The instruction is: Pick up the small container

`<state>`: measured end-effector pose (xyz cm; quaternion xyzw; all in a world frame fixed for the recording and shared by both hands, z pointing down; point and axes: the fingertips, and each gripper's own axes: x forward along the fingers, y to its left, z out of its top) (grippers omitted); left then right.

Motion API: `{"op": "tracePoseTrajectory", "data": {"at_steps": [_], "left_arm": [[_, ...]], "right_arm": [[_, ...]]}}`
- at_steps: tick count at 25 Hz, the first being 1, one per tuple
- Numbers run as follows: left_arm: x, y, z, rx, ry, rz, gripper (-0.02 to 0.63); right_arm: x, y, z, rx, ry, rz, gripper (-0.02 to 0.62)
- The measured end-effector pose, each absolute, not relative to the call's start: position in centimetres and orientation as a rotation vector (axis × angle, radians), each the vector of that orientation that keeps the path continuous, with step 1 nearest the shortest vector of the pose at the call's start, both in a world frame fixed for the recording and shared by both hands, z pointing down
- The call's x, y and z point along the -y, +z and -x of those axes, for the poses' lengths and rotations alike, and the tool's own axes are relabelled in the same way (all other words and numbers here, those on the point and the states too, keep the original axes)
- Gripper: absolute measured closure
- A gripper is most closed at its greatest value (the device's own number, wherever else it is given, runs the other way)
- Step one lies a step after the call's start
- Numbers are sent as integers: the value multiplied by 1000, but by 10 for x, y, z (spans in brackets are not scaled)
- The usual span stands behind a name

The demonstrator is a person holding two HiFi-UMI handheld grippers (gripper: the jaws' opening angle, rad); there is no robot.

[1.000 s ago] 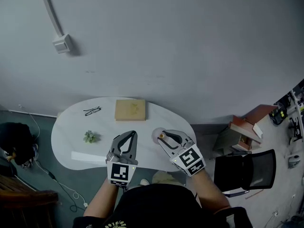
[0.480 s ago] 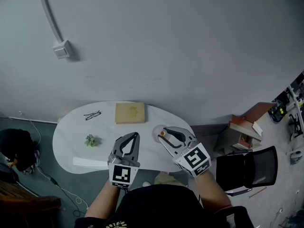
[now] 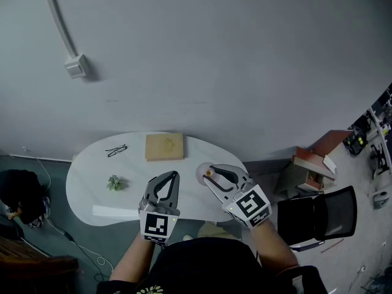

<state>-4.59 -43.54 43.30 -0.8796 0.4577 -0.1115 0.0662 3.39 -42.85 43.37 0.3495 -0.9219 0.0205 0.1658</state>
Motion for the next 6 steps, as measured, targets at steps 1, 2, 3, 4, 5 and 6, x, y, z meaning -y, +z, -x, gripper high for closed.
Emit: {"op": "tracePoseTrajectory", "data": {"at_steps": [1,2,3,4,5,6], "left_arm": [[435,433,45,-1380,-337,2653,601],[435,434,43,-1380,-335,2654,601],[434,434,41,-1380,-331,2655,601],[434,434,40,-1379,-325,2656,601],[434,434,38,-1379,-322,2657,601],[433,435,37,-1379,-321,2658,601]], "right_arm": [[428,433,-35,2627,64,-997,462],[428,434,-36,2627,67,-999,462],[428,435,-38,2626,68,-999,462],[427,436,-40,2625,69,-998,462],[427,438,-42,2624,72,-998,462],[427,440,-43,2622,74,-998,460]]}}
